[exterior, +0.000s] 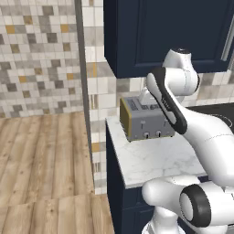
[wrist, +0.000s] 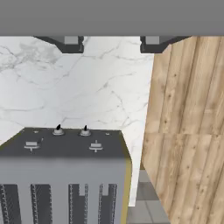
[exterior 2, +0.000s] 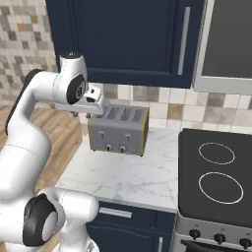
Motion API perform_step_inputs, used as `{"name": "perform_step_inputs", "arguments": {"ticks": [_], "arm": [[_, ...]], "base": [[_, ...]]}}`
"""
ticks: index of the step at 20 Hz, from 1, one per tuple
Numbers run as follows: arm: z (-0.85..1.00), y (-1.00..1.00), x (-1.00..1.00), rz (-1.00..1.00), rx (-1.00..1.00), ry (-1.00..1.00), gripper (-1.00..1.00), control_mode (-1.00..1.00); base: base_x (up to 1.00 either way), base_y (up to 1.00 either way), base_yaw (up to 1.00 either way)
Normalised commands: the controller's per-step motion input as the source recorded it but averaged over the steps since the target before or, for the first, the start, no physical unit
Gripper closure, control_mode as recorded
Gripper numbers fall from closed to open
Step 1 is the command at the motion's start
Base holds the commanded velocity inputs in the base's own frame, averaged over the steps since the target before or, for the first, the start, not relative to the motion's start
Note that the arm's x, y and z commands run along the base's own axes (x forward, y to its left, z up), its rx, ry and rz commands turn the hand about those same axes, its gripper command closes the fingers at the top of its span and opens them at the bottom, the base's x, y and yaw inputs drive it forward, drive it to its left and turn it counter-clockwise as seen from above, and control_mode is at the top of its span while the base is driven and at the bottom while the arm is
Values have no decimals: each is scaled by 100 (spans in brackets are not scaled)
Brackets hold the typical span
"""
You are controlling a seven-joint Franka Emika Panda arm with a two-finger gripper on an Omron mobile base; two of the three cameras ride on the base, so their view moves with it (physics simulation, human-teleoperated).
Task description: The dining table condiment station is running low on mayonnaise. Refill the condiment station by opening the cabinet and taking the mayonnaise from the cabinet and placing it on the dining table.
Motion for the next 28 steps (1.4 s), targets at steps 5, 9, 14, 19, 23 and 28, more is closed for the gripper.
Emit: {"name": "perform_step_inputs", "arguments": {"ticks": [5, 9, 14, 19, 23, 28], "arm": [[1, -2, -29, 0, 0, -14, -100, -100], [3, -86, -51, 16, -1, -63, -100, -100], [13, -100, -26, 11, 0, -52, -100, -100], [7, -100, 0, 1, 2, -36, -100, -100], [0, -72, -5, 0, 0, -35, -100, -100], [19, -75, -4, 0, 1, -33, -100, -100]], "base": [[0, 0, 0], [0, 0, 0], [0, 0, 0], [0, 0, 0], [0, 0, 0], [0, 0, 0]]}}
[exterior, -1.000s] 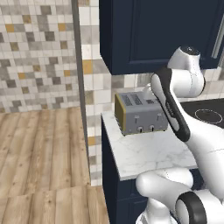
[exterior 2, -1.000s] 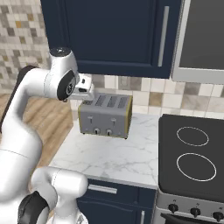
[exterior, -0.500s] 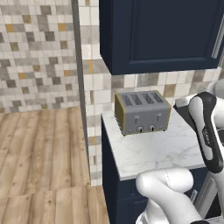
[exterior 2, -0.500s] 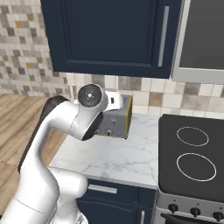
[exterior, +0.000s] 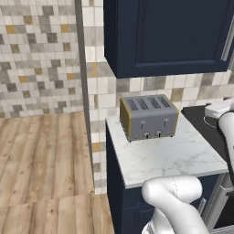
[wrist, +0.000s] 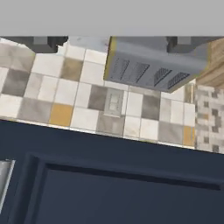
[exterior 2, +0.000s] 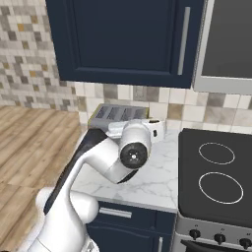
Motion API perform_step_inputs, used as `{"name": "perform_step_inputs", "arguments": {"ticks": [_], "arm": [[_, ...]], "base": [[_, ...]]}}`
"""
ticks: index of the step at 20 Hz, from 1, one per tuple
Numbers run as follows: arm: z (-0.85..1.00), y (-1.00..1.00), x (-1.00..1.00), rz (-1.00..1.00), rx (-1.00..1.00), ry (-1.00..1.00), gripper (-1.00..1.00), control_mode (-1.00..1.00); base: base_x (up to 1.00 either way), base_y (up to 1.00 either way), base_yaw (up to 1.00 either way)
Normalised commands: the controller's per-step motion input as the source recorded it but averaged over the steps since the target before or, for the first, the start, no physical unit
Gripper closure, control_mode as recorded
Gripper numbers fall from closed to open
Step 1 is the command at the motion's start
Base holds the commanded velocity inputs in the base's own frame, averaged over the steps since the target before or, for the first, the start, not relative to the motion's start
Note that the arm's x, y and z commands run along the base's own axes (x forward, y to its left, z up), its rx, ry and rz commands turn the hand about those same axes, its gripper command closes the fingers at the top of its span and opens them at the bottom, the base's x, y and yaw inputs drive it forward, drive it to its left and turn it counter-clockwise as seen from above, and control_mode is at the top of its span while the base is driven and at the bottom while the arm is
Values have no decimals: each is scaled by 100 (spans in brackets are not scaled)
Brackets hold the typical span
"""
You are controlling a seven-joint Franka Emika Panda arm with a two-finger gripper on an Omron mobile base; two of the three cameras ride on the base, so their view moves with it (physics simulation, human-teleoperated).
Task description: The dining table condiment station is running low on mayonnaise. Refill the condiment station by opening the cabinet and taking the mayonnaise from the cabinet and placing it on the dining table.
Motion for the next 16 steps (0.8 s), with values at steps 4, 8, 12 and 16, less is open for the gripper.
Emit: {"name": "perform_step_inputs", "arguments": {"ticks": [4, 8, 12, 16], "arm": [[49, -72, 9, 0, 0, -38, -100, -100], [42, -64, 21, 0, 0, -28, -100, -100], [48, -50, 35, 0, 0, -16, -100, -100], [43, -43, 39, -2, 1, -3, -100, -100]], "base": [[0, 0, 0], [0, 0, 0], [0, 0, 0], [0, 0, 0]]}}
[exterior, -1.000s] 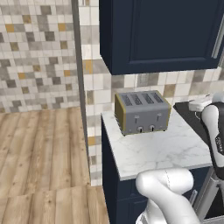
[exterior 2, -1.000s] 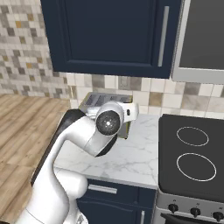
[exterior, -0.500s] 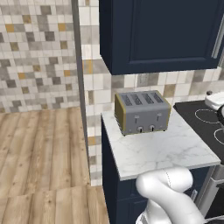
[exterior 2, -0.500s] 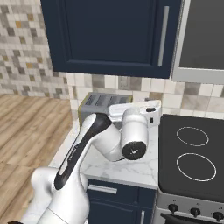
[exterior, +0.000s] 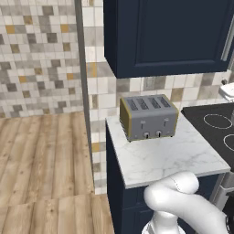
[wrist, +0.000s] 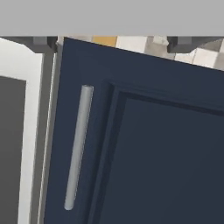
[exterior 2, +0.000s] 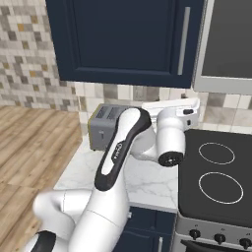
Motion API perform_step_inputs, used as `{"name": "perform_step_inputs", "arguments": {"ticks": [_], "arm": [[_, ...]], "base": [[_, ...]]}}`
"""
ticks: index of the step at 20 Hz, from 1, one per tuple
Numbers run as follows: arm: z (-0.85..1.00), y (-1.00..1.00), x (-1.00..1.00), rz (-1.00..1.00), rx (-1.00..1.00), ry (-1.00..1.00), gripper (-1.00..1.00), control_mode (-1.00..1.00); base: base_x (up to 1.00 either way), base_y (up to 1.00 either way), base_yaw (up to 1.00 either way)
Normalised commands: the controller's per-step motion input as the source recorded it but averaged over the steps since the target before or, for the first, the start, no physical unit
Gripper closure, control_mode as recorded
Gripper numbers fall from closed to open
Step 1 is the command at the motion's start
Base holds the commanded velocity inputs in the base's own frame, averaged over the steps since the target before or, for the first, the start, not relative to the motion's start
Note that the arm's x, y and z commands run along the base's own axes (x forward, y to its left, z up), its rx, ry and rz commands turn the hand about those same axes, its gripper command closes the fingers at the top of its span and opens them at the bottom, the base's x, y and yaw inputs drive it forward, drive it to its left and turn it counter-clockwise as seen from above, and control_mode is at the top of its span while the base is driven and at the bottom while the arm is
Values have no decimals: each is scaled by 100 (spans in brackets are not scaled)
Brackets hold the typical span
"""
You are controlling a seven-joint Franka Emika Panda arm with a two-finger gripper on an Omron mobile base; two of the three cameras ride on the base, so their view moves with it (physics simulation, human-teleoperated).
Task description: The dining table condiment station is running low on mayonnaise. Refill the condiment station by opening the cabinet and taking the mayonnaise from the cabinet and placing it on the dining table.
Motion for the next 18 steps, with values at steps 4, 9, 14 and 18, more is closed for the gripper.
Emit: {"name": "perform_step_inputs", "arguments": {"ticks": [4, 9, 14, 18], "arm": [[58, -38, 34, -4, 4, 0, -100, -100], [38, -17, 33, -1, 2, 1, -100, -100], [30, 0, 37, 0, 0, 0, -100, -100], [10, 1, 11, 3, 0, -9, -100, -100]], "base": [[0, 0, 0], [0, 0, 0], [0, 0, 0], [0, 0, 0]]}}
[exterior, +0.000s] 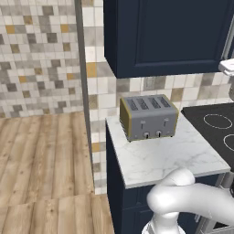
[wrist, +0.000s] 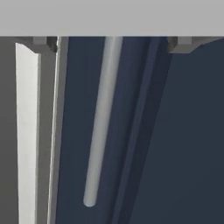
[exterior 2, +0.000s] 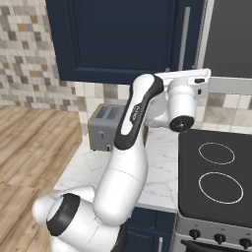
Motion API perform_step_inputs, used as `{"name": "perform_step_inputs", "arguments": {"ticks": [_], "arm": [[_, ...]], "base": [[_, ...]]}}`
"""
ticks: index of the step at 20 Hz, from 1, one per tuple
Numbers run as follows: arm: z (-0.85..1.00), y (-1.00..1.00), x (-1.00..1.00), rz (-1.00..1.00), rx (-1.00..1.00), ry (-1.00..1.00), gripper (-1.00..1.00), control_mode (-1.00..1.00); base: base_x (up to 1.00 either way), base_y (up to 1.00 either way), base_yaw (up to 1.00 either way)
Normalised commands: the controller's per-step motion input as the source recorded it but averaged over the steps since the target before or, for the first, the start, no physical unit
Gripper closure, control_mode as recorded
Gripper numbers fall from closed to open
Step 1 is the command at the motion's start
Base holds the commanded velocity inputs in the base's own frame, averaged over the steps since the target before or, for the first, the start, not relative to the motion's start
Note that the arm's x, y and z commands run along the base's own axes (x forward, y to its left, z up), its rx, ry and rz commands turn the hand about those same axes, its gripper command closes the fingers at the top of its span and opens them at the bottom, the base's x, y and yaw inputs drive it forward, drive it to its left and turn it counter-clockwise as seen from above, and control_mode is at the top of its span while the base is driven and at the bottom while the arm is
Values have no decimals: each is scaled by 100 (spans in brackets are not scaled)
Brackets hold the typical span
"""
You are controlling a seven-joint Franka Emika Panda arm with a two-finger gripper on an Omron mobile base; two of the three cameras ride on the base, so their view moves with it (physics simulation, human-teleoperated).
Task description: The dining table condiment station is running low on mayonnaise. Refill the condiment station by opening the cabinet and taking the mayonnaise from the cabinet and placing it on the dining table.
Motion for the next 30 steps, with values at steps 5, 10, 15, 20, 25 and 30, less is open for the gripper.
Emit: {"name": "perform_step_inputs", "arguments": {"ticks": [5, 10, 15, 20, 25, 30], "arm": [[9, 0, 27, 3, 0, 0, -100, -100], [20, 1, 38, 1, 0, 0, -100, -100], [22, 0, 32, 0, 0, 0, -100, -100], [12, 0, 13, 2, 0, 0, -100, -100], [9, 0, -8, 7, 0, -5, -100, -100], [14, 1, -35, 10, 0, -10, -100, -100]], "base": [[0, 0, 0], [0, 0, 0], [0, 0, 0], [0, 0, 0], [0, 0, 0], [0, 0, 0]]}}
